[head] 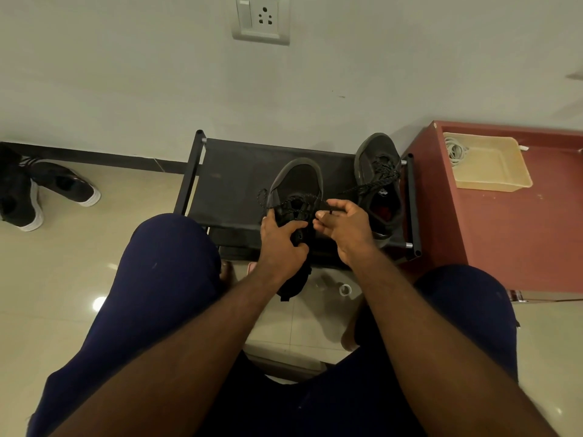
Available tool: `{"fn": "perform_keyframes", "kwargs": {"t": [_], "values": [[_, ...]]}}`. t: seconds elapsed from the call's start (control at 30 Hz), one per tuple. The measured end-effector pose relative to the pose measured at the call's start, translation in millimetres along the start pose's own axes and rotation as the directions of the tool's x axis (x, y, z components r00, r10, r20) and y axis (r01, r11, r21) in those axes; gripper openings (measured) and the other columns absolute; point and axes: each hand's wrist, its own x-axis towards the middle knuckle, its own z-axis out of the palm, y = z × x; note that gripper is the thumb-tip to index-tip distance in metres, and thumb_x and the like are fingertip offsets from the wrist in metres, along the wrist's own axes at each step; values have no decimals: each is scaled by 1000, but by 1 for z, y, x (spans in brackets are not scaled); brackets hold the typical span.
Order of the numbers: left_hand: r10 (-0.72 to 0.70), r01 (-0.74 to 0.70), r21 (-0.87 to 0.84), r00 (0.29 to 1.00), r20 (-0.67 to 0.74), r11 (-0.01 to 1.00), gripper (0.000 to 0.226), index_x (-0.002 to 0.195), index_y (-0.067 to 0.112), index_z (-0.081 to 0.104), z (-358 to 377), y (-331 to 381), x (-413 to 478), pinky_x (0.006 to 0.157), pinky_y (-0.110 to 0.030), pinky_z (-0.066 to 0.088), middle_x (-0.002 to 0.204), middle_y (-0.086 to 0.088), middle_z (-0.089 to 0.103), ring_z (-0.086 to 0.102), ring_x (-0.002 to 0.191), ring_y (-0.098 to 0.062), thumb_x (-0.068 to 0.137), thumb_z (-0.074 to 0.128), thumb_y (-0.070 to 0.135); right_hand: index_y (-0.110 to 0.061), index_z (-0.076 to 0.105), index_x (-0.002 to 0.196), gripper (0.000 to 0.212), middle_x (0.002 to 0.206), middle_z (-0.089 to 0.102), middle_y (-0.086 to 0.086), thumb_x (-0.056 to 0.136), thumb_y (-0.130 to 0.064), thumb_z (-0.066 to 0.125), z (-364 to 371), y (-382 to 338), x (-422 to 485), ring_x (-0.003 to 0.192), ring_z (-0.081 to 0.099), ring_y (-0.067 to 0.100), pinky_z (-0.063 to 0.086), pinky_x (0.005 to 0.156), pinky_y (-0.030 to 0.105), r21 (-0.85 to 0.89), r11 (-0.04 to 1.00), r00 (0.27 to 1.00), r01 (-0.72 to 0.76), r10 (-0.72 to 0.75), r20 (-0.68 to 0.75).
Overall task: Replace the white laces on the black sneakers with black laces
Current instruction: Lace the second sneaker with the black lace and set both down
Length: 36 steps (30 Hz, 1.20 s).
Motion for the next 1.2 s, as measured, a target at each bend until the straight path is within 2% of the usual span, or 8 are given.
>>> {"fn": "perform_keyframes", "kwargs": {"t": [0.13, 0.4, 0.6, 0.7, 0.83, 1.0, 1.07, 1.2], "values": [[33, -34, -34, 999, -23, 999, 50, 127, 31, 63, 4, -8, 3, 119, -51, 27, 160, -7, 12, 17, 148, -32, 82, 67, 10, 0, 58, 110, 26, 93, 68, 16, 88, 4, 71, 5, 0, 0, 75, 69, 18, 60, 65, 23, -57, 997, 998, 57, -59, -28], [34, -33, -58, 999, 3, 998, 44, 128, 28, 63, -1, -3, 2, 120, -45, 26, 164, -11, 4, 18, 149, -31, 87, 65, 10, 1, 56, 99, 26, 81, 68, 16, 86, -5, 77, 11, 0, 4, 61, 68, 16, 59, 55, 26, -206, 973, 992, 108, -119, -40], [29, -28, -50, 999, 24, 998, 44, 131, 26, 61, -6, 1, -1, 121, -42, 24, 164, -11, 3, 16, 149, -31, 89, 64, 11, 2, 63, 89, 22, 74, 71, 16, 84, -11, 80, 13, -2, 10, 55, 65, 18, 59, 55, 30, -371, 919, 987, 133, -156, -32], [40, -40, -48, 999, 15, 998, 44, 131, 24, 62, -7, 2, -1, 120, -38, 24, 163, -11, 4, 19, 149, -30, 90, 64, 10, -5, 65, 77, 18, 68, 70, 11, 84, -13, 81, 14, 0, 11, 54, 63, 18, 60, 59, 36, -457, 877, 985, 152, -173, -5], [10, -8, -55, 999, 32, 998, 45, 132, 27, 61, -7, 2, 0, 120, -42, 24, 164, -12, 0, 14, 150, -32, 90, 64, 11, -11, 68, 69, 19, 66, 70, 11, 84, -14, 80, 14, 0, 14, 54, 63, 17, 61, 60, 37, -547, 814, 977, 196, -210, 37], [24, -23, -46, 1000, 20, 999, 43, 132, 25, 60, -10, 6, 0, 116, -31, 20, 164, -12, 5, 17, 149, -30, 91, 64, 13, -8, 74, 87, 9, 80, 72, 8, 93, -6, 67, 8, -6, 20, 67, 65, 14, 62, 71, 35, -625, 739, 968, 251, -203, 148], [28, -28, -49, 1000, 13, 998, 41, 132, 22, 61, -11, 8, 0, 109, -22, 20, 162, -10, 10, 23, 147, -27, 92, 65, 14, -8, 72, 94, 12, 81, 69, 6, 95, -2, 61, 7, -7, 21, 68, 64, 12, 60, 72, 36, -614, 749, 968, 251, -188, 166], [30, -29, -41, 999, 12, 999, 42, 132, 22, 61, -11, 8, -2, 104, -19, 18, 162, -9, 11, 21, 147, -26, 92, 65, 13, -11, 60, 100, 11, 83, 65, 8, 93, -4, 64, 7, -10, 19, 72, 65, 16, 56, 63, 31, -534, 817, 976, 217, -164, 146]]}}
